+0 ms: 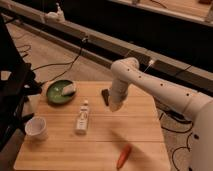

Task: Move the arm in a circular motion

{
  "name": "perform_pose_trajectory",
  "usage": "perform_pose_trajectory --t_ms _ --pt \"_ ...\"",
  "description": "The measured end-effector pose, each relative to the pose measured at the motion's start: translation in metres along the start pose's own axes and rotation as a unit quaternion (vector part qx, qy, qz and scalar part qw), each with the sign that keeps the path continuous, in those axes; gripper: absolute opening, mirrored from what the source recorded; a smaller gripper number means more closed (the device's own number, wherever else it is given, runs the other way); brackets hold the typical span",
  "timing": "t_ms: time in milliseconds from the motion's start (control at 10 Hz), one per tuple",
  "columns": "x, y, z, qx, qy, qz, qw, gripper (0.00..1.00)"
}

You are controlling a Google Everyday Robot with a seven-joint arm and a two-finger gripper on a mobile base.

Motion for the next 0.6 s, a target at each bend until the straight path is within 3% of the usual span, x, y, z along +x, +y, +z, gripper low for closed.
perform_pose_trajectory --t_ms 300,400,600 --pt "0.001 0.053 0.009 -0.022 -0.02 0.007 0.9995 0.0" --pt "0.011 0.067 0.008 -0.026 -0.016 0.022 0.9993 0.0" --pt "0.055 0.094 0.0 -0.024 0.012 0.074 0.9969 0.0"
